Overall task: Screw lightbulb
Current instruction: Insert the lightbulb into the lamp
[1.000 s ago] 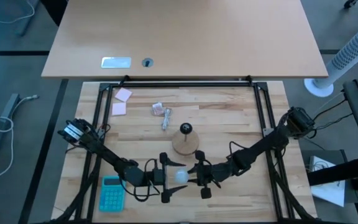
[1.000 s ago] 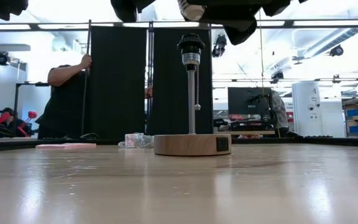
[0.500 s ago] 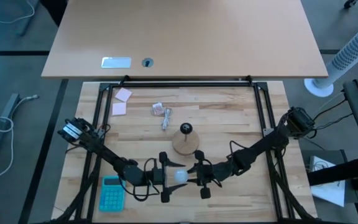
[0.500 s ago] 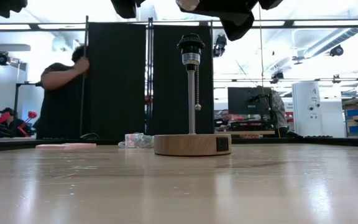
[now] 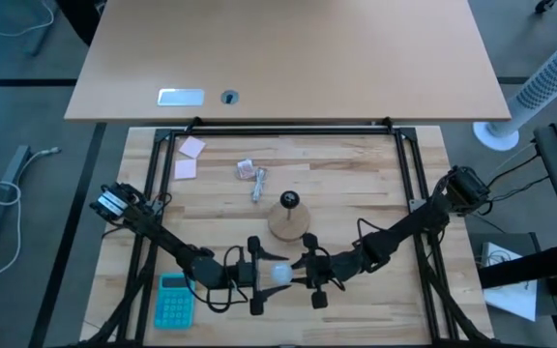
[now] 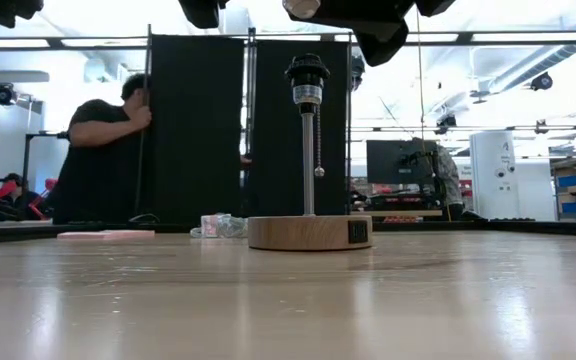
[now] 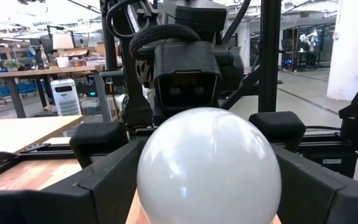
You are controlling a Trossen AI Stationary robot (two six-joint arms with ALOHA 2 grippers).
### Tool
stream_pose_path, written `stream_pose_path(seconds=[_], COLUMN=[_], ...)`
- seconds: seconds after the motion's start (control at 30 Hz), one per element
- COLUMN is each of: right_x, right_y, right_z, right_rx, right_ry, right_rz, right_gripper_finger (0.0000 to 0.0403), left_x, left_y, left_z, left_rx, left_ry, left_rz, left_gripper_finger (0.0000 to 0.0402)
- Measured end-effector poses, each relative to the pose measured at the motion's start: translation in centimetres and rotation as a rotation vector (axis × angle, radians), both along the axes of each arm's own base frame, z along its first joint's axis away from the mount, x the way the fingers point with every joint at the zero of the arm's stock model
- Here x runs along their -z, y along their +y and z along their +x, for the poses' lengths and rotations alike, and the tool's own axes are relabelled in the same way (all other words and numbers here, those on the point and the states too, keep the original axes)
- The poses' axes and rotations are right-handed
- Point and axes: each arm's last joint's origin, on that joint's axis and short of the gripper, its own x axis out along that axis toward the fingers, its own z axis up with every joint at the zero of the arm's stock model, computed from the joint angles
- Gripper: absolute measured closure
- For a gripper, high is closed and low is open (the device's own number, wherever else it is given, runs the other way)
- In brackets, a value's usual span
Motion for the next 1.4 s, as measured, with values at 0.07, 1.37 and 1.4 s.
stream_pose_path(seconds=[0.07,1.37,1.4], right_x=[0.0,0.5,0.5], right_y=[0.0,-0.1,-0.2], right_z=[0.0,-0.2,-0.2], right_rx=[0.001,0.036,0.040], right_ry=[-0.001,0.065,0.074], right_rz=[0.001,0.063,0.063], right_gripper_finger=[0.0312,0.0136,0.0136], left_x=[0.0,-3.0,-3.3], left_y=[0.0,1.7,1.9], left_z=[0.0,-0.5,-0.6], left_rx=[0.001,-0.040,-0.044], left_ry=[0.000,0.010,0.014], left_rz=[0.000,0.015,0.017], left_gripper_finger=[0.0120,0.0123,0.0123])
